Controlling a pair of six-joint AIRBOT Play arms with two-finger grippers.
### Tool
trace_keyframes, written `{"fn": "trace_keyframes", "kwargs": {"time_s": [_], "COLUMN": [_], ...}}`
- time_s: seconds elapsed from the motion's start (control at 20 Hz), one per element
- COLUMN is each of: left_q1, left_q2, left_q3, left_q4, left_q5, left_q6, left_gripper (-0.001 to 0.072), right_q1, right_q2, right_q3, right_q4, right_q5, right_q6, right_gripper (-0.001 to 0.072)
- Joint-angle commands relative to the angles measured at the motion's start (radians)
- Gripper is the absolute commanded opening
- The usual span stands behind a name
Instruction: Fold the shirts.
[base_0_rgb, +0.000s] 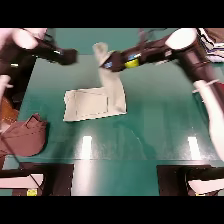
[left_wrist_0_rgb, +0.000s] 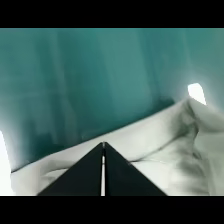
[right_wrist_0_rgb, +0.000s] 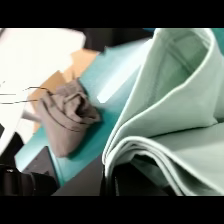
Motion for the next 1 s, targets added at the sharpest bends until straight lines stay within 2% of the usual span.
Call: {"fn": "trace_keyframes", "kwargs": {"time_s": [0.0,0.05,0.1,0.15,0.2,0.25,0.45,0.55,0.7,0.75,0.8,0.95], "left_q1": [0.139,0.161,0.174,0.181,0.181,0.181,0.181,0.181,0.181,0.181,0.181,0.181], "left_q2": [0.151,0.171,0.183,0.19,0.191,0.19,0.19,0.19,0.19,0.19,0.19,0.19], "left_q3": [0.002,0.002,0.002,0.002,0.002,0.002,0.001,0.001,0.001,0.001,0.001,0.001], "left_q4": [0.084,0.084,0.084,0.083,0.084,0.083,0.076,0.074,0.071,0.069,0.063,0.049], "left_q5": [-0.049,-0.051,-0.057,-0.067,-0.079,-0.092,-0.111,-0.126,-0.126,-0.126,-0.124,-0.114], "left_q6": [0.007,0.007,0.007,0.007,0.007,0.007,0.007,0.007,0.007,0.007,0.007,0.007], "left_gripper": [0.0028,0.0028,0.0028,0.0028,0.0028,0.0028,0.0028,0.0028,0.0028,0.0028,0.0028,0.0028], "right_q1": [0.164,0.182,0.187,0.179,0.158,0.131,-0.015,-0.105,-0.255,-0.297,-0.335,-0.377], "right_q2": [-0.137,-0.16,-0.178,-0.181,-0.175,-0.166,-0.113,-0.063,-0.006,-0.004,-0.011,-0.07], "right_q3": [0.001,0.001,0.001,-0.002,-0.007,-0.007,-0.021,-0.116,-0.301,-0.35,-0.395,-0.466], "right_q4": [0.062,0.063,0.072,0.071,0.052,0.008,-0.287,-0.359,-0.344,-0.311,-0.261,-0.106], "right_q5": [-0.16,-0.165,-0.139,-0.101,-0.066,-0.027,0.124,0.126,0.096,0.087,0.076,0.047], "right_q6": [-0.102,-0.111,-0.111,-0.11,-0.098,-0.061,0.056,0.09,0.124,0.126,0.126,0.105], "right_gripper": [0.0368,0.058,0.0646,0.064,0.0553,0.0531,0.0531,0.053,0.0547,0.0654,0.0695,0.0689]}}
